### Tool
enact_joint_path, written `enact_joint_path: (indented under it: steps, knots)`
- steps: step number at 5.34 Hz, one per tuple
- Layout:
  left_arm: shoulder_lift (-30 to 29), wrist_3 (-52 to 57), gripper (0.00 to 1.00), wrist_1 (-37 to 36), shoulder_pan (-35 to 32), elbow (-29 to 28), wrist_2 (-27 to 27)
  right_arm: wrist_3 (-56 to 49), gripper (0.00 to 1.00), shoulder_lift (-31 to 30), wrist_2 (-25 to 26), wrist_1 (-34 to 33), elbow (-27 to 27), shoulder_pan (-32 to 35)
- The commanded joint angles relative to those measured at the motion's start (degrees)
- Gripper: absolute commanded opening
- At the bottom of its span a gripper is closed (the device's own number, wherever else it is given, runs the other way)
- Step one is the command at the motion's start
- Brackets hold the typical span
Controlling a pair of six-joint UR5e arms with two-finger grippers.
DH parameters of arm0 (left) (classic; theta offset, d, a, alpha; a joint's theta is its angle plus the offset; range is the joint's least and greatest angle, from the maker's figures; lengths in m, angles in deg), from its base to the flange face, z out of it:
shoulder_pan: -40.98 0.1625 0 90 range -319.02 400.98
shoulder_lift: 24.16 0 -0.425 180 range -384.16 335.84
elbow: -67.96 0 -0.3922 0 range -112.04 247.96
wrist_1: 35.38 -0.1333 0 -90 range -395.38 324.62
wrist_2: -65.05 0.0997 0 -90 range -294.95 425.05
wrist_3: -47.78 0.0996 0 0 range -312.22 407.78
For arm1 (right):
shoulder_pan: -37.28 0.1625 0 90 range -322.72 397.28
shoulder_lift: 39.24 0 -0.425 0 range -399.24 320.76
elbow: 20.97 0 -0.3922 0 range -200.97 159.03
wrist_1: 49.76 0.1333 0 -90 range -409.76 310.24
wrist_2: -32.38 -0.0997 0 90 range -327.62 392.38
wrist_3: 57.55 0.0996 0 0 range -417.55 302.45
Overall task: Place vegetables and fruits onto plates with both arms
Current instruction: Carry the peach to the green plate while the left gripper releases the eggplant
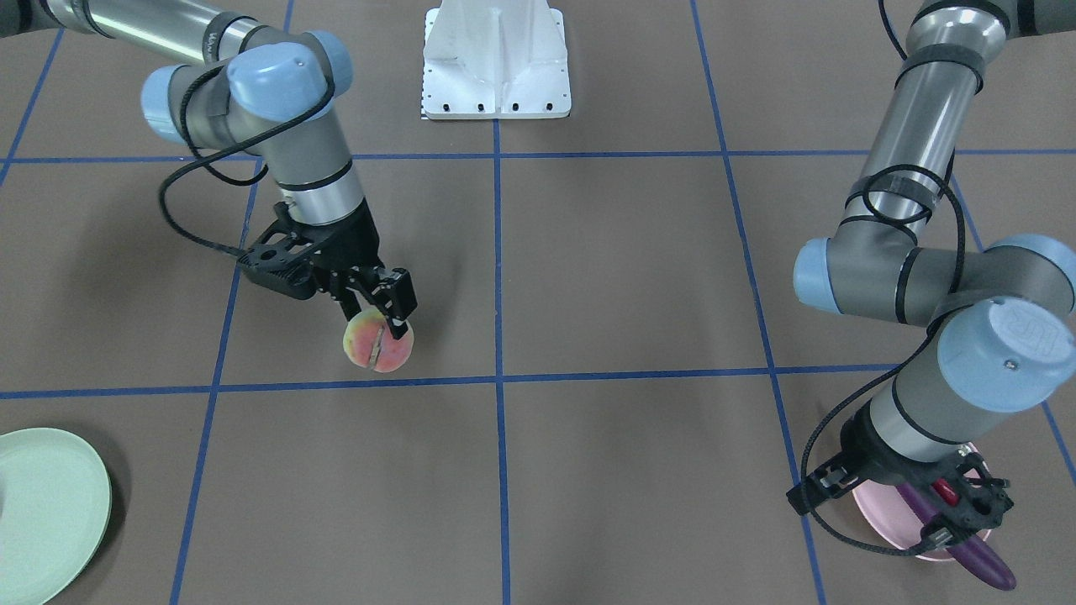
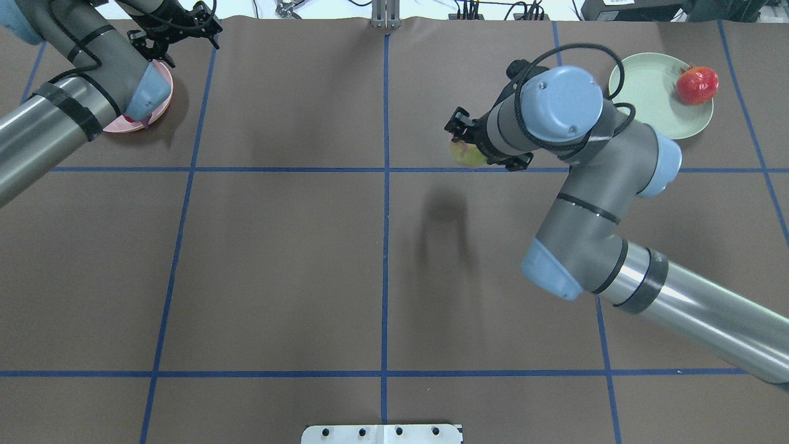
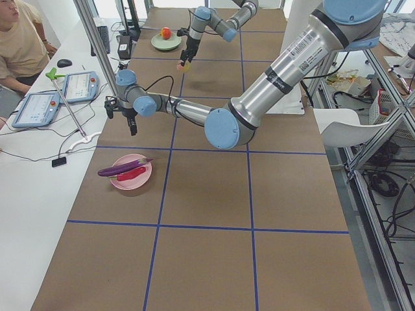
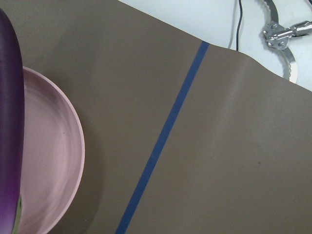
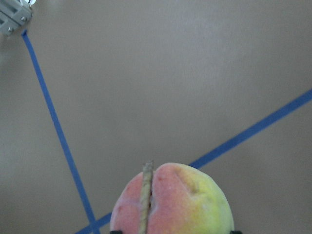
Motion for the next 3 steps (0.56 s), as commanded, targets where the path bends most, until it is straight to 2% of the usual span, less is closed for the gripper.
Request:
enact_joint_path:
  steps: [1,2,3]
  knots:
    - [11.58,2.37,1.00,-0.27,-0.07,16.77,-3.52,-16.94,0.00,-0.61,-4.35,-2.05,-6.25,10.41]
    - [19.05,3.17,1.00,-0.27,0.19,26.09,-3.63,-23.99,0.00,-0.61,-7.06,-1.88,-11.43,15.33]
    - [21.65,3.18,1.00,-0.71,0.45,30.88,-3.54,-32.59,0.00,-0.70,-8.48,-0.83,-18.01,19.47]
